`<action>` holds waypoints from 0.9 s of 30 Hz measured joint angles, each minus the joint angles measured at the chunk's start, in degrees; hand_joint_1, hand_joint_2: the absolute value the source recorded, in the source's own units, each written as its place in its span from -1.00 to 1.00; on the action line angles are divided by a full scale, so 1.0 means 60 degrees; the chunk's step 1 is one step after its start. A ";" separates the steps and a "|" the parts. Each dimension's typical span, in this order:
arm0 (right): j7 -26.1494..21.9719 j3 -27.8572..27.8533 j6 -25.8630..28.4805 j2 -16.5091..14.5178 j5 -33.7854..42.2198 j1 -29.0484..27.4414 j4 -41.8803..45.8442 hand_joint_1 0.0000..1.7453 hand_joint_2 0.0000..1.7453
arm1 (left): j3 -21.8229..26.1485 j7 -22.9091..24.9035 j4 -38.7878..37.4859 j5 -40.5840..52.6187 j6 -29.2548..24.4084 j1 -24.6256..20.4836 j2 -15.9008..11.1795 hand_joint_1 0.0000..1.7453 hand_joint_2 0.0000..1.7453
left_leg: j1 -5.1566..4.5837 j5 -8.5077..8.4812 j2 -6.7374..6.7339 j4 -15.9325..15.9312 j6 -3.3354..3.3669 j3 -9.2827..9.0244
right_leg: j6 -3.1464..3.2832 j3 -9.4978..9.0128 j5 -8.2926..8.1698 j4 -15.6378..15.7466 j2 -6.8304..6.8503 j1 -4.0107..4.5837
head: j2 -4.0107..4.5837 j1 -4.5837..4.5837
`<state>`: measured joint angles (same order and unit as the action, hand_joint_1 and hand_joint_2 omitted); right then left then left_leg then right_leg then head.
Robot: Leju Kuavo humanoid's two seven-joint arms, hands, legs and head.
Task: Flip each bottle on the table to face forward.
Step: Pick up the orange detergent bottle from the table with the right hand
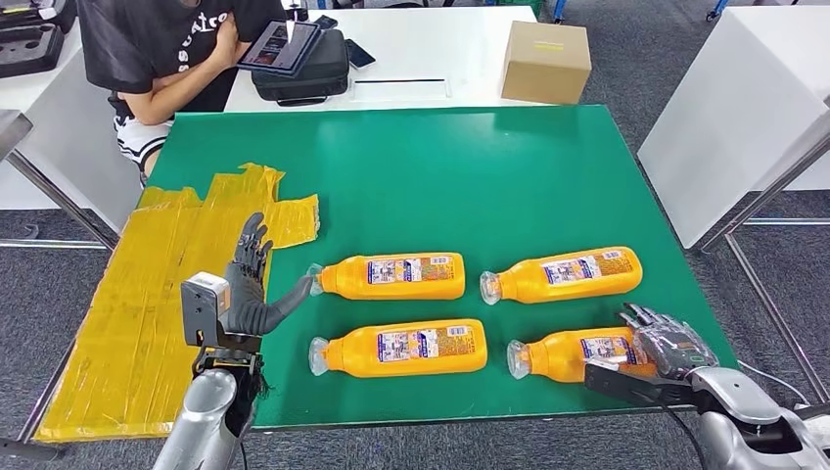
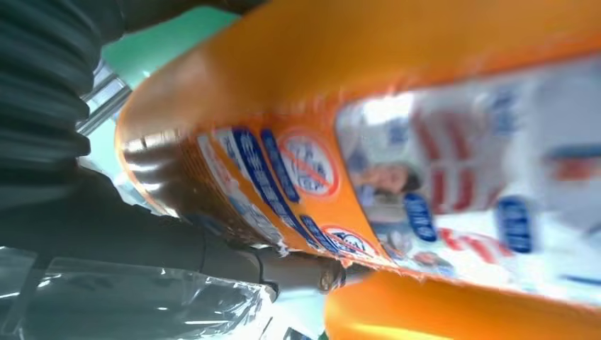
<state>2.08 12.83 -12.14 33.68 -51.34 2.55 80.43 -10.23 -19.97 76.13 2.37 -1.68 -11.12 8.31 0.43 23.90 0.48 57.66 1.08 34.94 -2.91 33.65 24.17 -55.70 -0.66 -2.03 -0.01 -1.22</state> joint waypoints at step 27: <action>0.0042 0.0330 0.0332 -0.0310 -0.0437 0.0424 -0.0452 1.00 1.00 | 0.0007 0.0092 0.0032 0.0107 -0.0159 0.0048 0.0000 -1.00 1.00 | 0.0001 0.0009 -0.0034 -0.0001 0.0001 -0.0081 | 0.0008 -0.0071 -0.0007 0.0002 -0.0026 0.0002 | 0.0001 0.0002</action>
<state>2.33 14.80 -10.14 31.82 -53.96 5.10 77.71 -10.19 -19.42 76.32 3.01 -2.63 -10.84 8.31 0.44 23.96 0.27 57.65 1.08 34.46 -2.86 33.22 24.12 -55.68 -0.82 -2.01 -0.01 -1.21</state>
